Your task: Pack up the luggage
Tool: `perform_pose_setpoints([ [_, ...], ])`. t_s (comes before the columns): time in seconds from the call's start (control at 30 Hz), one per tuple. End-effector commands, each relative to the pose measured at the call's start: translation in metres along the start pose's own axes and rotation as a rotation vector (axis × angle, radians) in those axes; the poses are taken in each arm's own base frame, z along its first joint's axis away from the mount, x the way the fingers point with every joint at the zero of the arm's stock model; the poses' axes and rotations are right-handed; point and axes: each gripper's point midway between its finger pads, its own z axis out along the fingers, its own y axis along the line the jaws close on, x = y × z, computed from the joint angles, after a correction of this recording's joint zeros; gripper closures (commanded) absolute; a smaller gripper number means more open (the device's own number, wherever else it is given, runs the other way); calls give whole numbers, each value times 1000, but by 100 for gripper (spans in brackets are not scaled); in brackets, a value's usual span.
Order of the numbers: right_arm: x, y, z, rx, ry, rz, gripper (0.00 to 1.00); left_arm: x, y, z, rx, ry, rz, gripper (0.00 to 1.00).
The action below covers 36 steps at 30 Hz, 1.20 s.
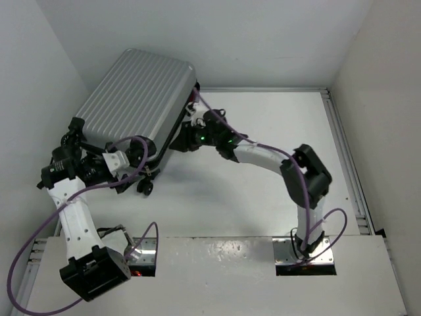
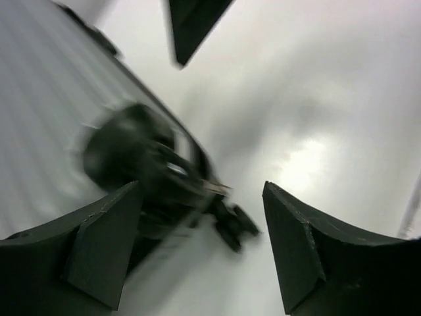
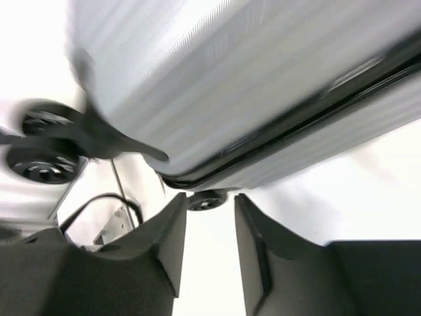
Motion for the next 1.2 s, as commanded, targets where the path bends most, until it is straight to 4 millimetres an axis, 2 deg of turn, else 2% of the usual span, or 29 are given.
perform_pose_setpoints([
  [0.0,-66,5,-56,-38,-165,-122,66,-62,27,-14,-94,-165,116,21],
  [0.07,-72,-20,-73,13,-179,-172,69,-76,25,-18,-105,-183,155,21],
  [0.1,-84,-25,-87,37,-203,-189,71,-81,26,-19,-107,-194,151,22],
  [0.13,-86,-36,-94,62,-207,-239,71,-85,29,-20,-114,-197,137,23],
  [0.17,-98,-49,-104,108,-238,-255,71,-88,36,-23,-132,-199,109,29],
  [0.2,-114,-57,-116,138,-275,-307,71,-89,58,-29,-185,-192,-17,32],
  [0.27,-145,-85,-131,254,-348,-313,71,-87,84,-36,-285,-166,-171,37],
  [0.3,-157,-99,-138,300,-375,-315,71,-83,101,-40,-365,-176,-312,39],
  [0.33,-182,-104,-142,336,-419,-355,68,-72,117,-49,-481,-129,-371,41],
  [0.37,-193,-132,-148,428,-448,-340,66,-63,126,-53,-535,-106,-414,44],
  [0.4,-212,-138,-156,458,-494,-352,63,-58,133,-58,-591,-88,-445,58],
  [0.43,-208,-164,-147,497,-489,-335,59,-55,140,-63,-655,-93,-505,63],
  [0.47,-227,-174,-156,545,-538,-339,53,-38,153,-72,-758,-55,-573,64],
  [0.5,-241,-175,-157,559,-568,-345,48,-33,156,-77,-802,-45,-603,65],
  [0.53,-239,-197,-149,603,-568,-318,37,-26,160,-79,-840,-45,-671,64],
  [0.57,-247,-200,-152,597,-586,-315,34,-25,160,-76,-829,-52,-696,62],
  [0.6,-250,-200,-149,557,-611,-260,33,-25,162,-73,-808,-56,-702,55],
  [0.63,-238,-196,-132,444,-557,-245,33,-31,161,-73,-797,-71,-703,51],
  [0.67,-255,-199,-137,405,-582,-233,36,-33,159,-67,-752,-85,-706,47],
  [0.7,-248,-204,-126,349,-560,-139,36,-44,158,-64,-722,-101,-685,46],
  [0.73,-238,-198,-117,262,-497,-108,36,-49,160,-62,-709,-100,-664,45],
  [0.77,-238,-203,-112,253,-480,-62,36,-50,157,-54,-692,-89,-664,43],
  [0.83,-238,-199,-98,203,-447,26,35,-48,159,-53,-714,-69,-652,42],
  [0.87,-222,-207,-82,196,-404,59,33,-52,157,-52,-713,-69,-630,42],
  [0.93,-218,-211,-74,215,-395,97,33,-53,156,-51,-716,-71,-619,42],
  [0.97,-207,-211,-61,218,-376,110,33,-48,157,-51,-731,-64,-622,42],
  [1.0,-198,-224,-54,255,-370,129,38,-49,156,-50,-738,-70,-620,42],
  [1.13,-193,-241,-30,317,-391,120,46,-48,156,-52,-774,-77,-620,41],
  [1.17,-194,-236,-24,318,-390,108,46,-48,155,-53,-786,-80,-612,39],
])
